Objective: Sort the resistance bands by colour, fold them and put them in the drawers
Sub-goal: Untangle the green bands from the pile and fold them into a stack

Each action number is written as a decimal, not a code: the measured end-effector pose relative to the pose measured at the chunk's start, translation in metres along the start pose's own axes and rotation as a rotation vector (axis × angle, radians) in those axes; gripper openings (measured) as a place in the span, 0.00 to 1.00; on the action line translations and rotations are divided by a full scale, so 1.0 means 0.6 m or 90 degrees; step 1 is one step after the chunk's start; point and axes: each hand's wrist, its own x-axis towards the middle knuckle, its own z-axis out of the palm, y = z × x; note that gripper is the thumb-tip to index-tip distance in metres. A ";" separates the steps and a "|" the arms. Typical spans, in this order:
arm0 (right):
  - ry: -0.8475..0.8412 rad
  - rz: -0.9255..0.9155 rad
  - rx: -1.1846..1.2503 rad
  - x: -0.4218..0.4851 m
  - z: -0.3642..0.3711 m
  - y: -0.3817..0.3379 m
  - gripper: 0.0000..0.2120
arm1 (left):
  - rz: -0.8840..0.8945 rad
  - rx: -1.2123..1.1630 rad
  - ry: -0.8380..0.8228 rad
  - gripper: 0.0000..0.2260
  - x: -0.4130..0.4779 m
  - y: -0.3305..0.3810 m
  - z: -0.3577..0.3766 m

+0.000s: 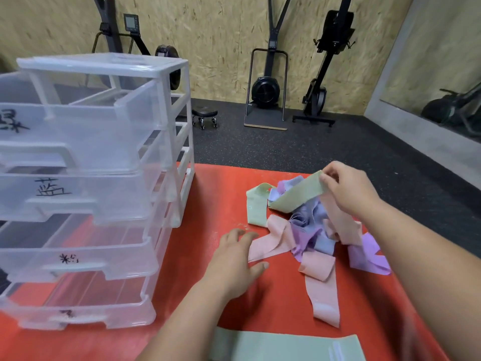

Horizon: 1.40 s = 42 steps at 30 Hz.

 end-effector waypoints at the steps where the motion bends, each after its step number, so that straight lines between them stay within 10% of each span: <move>1: 0.005 -0.007 -0.006 -0.001 -0.010 -0.006 0.04 | 0.001 0.003 -0.002 0.33 -0.001 0.002 -0.001; 14: 0.098 -0.047 0.187 -0.135 -0.069 -0.061 0.04 | 0.042 -0.039 0.029 0.27 -0.040 0.047 -0.037; 31: -0.156 0.067 0.402 -0.398 0.116 -0.046 0.09 | -0.155 -0.288 -0.163 0.18 -0.103 0.062 -0.016; 42: -0.119 0.059 0.292 -0.367 0.146 -0.063 0.03 | -0.279 -0.423 -0.039 0.10 -0.088 0.039 -0.025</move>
